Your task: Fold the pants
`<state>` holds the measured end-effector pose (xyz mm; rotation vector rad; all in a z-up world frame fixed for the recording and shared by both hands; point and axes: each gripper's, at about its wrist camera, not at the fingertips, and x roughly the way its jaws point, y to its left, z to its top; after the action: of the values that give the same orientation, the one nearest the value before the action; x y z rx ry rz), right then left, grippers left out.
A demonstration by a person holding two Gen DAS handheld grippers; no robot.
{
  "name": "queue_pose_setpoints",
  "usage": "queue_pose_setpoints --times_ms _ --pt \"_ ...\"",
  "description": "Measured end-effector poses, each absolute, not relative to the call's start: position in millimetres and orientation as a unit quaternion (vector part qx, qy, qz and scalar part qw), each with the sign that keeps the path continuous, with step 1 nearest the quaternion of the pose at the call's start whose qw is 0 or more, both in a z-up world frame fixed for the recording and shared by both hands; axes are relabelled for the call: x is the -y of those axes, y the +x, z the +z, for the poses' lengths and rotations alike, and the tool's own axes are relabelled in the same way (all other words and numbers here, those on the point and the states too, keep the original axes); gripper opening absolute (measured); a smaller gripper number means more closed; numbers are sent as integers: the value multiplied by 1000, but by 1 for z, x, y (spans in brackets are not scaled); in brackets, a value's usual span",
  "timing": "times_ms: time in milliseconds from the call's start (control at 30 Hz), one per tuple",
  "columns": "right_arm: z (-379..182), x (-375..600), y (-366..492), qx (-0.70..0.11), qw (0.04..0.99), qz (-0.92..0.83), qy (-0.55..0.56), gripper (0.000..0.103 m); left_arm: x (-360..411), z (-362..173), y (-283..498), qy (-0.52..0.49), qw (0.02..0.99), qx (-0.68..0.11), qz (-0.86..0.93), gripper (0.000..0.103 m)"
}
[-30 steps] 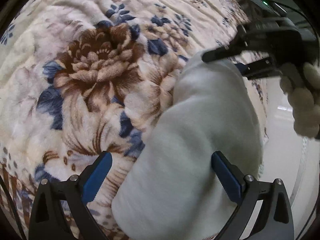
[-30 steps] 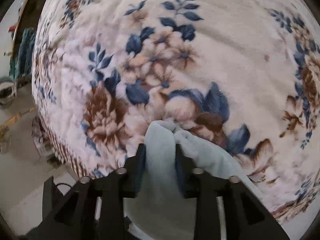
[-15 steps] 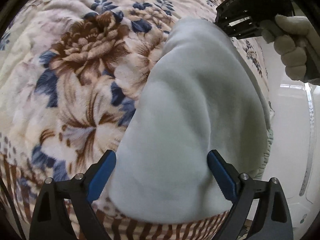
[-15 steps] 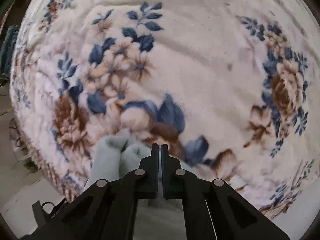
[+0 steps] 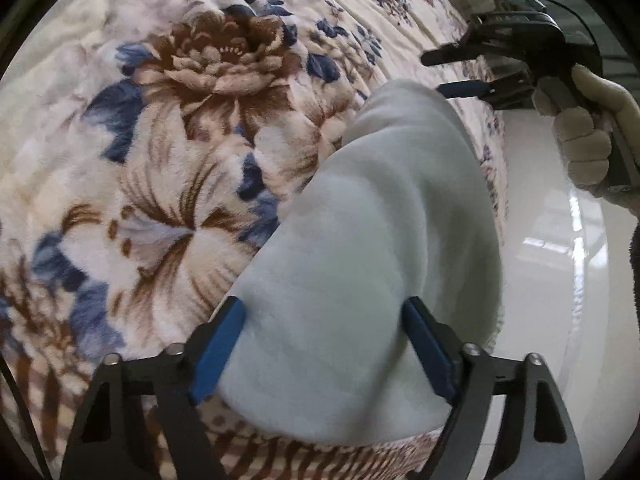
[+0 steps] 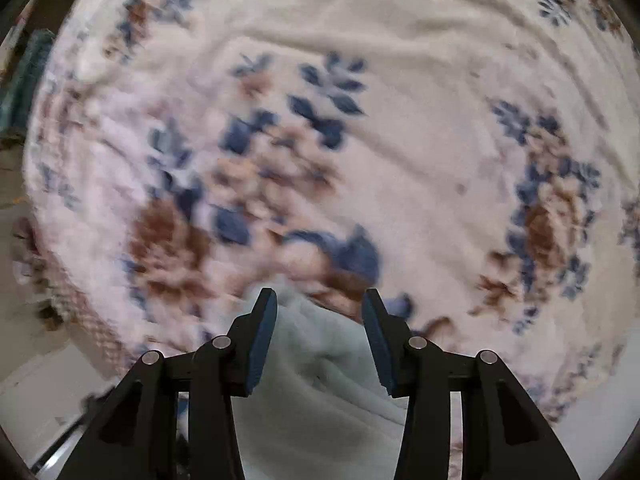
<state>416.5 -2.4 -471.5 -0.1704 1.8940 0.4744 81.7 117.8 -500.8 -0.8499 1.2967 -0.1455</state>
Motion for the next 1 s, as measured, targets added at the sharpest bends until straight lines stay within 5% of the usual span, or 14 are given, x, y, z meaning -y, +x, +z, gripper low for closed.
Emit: queue_pose_setpoints --times_ms 133,200,300,467,667,733,767,833,1000 --pt "-513 -27 389 -850 464 217 -124 54 -115 -504 80 -387 718 -572 -81 55" --pt "-529 -45 367 -840 443 229 -213 41 -113 -504 75 -379 724 -571 -82 50" --pt "-527 -46 375 -836 467 213 -196 27 -118 -508 57 -391 724 -563 -79 48" --pt "-530 -40 383 -833 481 195 -192 23 -115 -504 49 -388 724 -565 -74 48" --pt "-467 -31 387 -773 571 251 -115 43 -126 -458 62 -370 721 -584 -51 61" --pt "-421 3 384 -716 644 264 -56 71 -119 -430 66 -307 748 -587 -40 87" --pt "-405 22 379 -700 664 261 -42 75 -114 -421 68 -279 758 -588 -35 90" --pt "-377 75 357 -682 694 232 -13 76 -99 -411 77 -223 771 -596 -32 98" --pt "-369 213 273 -674 731 100 38 77 -52 -415 94 -139 772 -616 -75 98"
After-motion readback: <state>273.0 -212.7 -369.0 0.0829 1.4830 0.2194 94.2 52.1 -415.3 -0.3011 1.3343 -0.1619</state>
